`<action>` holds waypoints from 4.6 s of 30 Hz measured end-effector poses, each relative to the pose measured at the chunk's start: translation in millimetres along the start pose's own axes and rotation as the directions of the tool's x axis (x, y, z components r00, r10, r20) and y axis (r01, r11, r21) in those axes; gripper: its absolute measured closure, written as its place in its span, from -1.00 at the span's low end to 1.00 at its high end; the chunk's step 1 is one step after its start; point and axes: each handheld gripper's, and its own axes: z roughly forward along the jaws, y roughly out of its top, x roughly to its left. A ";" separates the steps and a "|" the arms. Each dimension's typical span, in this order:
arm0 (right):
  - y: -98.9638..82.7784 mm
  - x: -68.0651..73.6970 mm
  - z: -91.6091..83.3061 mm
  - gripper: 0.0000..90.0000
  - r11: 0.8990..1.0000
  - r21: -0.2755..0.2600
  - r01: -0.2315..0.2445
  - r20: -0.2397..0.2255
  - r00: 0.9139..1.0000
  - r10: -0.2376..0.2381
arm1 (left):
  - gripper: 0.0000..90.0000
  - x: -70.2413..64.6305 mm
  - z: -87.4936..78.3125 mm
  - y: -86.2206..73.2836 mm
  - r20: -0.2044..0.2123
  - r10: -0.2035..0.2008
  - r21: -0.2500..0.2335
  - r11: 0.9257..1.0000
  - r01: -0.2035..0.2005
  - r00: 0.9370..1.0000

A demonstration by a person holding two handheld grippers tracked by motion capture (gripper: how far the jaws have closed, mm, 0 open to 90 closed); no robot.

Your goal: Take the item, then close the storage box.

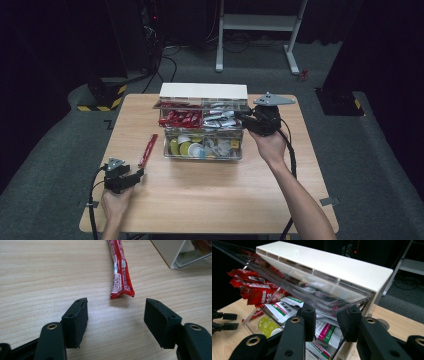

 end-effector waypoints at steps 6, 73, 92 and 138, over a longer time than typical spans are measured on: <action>-4.9 -1.2 1.3 0.51 1.000 0.014 -0.004 0.003 1.000 0.004 | -0.22 -5.1 1.6 0.5 -0.028 0.037 0.010 0.999 -0.037 0.999; -37.9 -1.8 -29.0 0.36 1.000 -0.017 0.008 -0.009 1.000 -0.008 | -0.30 -7.8 2.4 0.5 -0.043 0.059 0.020 0.998 -0.058 0.997; -54.4 -23.0 -56.8 0.35 0.997 -0.058 -0.045 0.029 0.998 0.047 | -0.30 -8.7 2.9 0.6 -0.048 0.057 0.019 0.998 -0.056 0.997; -121.3 -78.4 -35.9 0.21 0.980 -0.013 -0.196 0.189 0.962 0.195 | -0.32 -8.0 2.3 0.4 -0.041 0.053 0.019 0.998 -0.052 0.998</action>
